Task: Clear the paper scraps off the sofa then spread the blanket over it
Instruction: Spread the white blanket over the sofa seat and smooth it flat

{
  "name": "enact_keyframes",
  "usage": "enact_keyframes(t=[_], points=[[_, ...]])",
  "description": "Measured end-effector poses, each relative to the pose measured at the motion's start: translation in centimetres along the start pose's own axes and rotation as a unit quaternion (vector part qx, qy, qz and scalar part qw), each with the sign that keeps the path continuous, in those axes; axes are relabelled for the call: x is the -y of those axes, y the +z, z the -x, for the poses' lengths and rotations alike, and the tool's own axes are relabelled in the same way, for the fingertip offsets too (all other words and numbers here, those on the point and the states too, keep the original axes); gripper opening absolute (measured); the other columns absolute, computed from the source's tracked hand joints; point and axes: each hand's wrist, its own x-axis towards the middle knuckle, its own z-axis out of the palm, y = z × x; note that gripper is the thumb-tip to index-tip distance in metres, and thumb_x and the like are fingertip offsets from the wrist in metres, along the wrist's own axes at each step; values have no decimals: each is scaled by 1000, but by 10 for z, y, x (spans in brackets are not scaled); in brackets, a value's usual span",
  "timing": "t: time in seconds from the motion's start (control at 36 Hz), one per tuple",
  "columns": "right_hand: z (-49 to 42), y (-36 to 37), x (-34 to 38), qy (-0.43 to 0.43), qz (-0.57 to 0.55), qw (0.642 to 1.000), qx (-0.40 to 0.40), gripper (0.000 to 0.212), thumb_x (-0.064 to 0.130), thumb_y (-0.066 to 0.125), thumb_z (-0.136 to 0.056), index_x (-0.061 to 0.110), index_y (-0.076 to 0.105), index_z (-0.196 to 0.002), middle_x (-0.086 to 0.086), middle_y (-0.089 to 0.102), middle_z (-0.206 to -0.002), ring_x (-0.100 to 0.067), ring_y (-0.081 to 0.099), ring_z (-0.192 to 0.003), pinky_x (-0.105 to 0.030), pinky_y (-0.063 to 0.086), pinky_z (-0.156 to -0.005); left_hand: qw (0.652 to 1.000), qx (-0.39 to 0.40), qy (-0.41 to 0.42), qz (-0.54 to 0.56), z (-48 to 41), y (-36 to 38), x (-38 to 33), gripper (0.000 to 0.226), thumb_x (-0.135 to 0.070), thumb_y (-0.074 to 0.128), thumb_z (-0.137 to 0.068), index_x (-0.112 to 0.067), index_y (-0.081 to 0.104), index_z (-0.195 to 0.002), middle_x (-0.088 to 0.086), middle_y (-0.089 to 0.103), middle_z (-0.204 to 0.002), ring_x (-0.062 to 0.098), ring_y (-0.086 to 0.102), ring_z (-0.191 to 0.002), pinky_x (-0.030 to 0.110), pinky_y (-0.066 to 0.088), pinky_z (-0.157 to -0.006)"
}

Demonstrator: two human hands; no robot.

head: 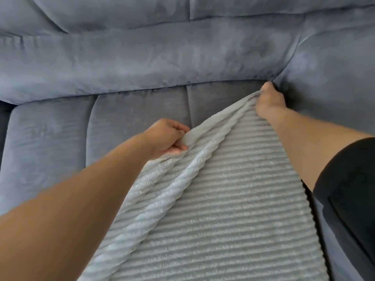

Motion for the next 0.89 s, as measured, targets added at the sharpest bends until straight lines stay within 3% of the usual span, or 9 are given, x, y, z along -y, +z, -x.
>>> enact_keyframes(t=[0.17, 0.25, 0.39, 0.47, 0.61, 0.72, 0.81, 0.89], points=[[-8, 8, -5, 3, 8, 999, -34, 33, 8, 36, -98, 11, 37, -131, -27, 56, -128, -44, 56, -118, -45, 45, -92, 999, 54, -11, -1, -24, 16, -27, 25, 4, 45, -103, -6, 68, -107, 8, 74, -72, 15, 73, -61, 19, 48, -42], [-12, 15, -8, -5, 37, 998, -41, 43, 4, 36, -97, 13, 29, -138, -29, 57, -124, -46, 57, -113, -45, 43, -82, 995, 95, -1, -2, -34, 27, -40, 28, 7, 43, -101, -6, 67, -102, 5, 74, -71, 17, 75, -67, 19, 44, -39], [-22, 11, -2, 1, 82, 997, 12, 64, 5, 37, -95, 19, 11, -153, -26, 50, -135, -45, 54, -116, -43, 38, -80, 988, 129, -1, 87, -41, 36, -53, 27, 8, 42, -102, -11, 61, -104, 7, 64, -71, 17, 72, -59, 18, 44, -39], [-31, 3, 0, -2, 105, 994, 42, 65, 4, 38, -96, 15, 11, -154, -27, 48, -137, -44, 54, -115, -43, 40, -79, 996, 45, 17, 75, -48, 41, -58, 23, 4, 44, -103, -13, 59, -98, 9, 55, -75, 13, 63, -48, 19, 44, -39], [-33, -8, 4, -25, 100, 994, 29, 55, 4, 44, -95, 7, 26, -147, -29, 44, -141, -47, 49, -125, -47, 43, -97, 995, -77, 35, 53, -61, 45, -70, 14, -1, 54, -101, -15, 59, -105, 8, 61, -85, 10, 62, -44, 18, 43, -38], [-29, -9, 7, -33, 101, 994, -6, 43, 5, 43, -95, 8, 37, -138, -26, 50, -137, -45, 51, -123, -49, 45, -93, 982, -163, 79, -54, -77, 51, -75, 12, -1, 56, -96, -11, 60, -103, 8, 68, -90, 13, 66, -62, 19, 52, -46], [-26, 0, 5, -46, 113, 992, -19, 40, 5, 34, -97, 9, 37, -137, -26, 53, -133, -47, 52, -120, -49, 43, -85, 964, -205, 101, -138, -86, 56, -75, 20, -1, 56, -93, -1, 66, -110, 16, 73, -104, 26, 76, -86, 34, 65, -67], [-30, 8, 5, -35, 100, 994, -24, 43, 7, 34, -98, 10, 34, -140, -26, 53, -133, -48, 52, -119, -48, 41, -82, 950, -224, 112, -184, -91, 59, -76, 26, -1, 56, -91, 4, 68, -114, 19, 75, -104, 30, 76, -89, 41, 64, -76]])
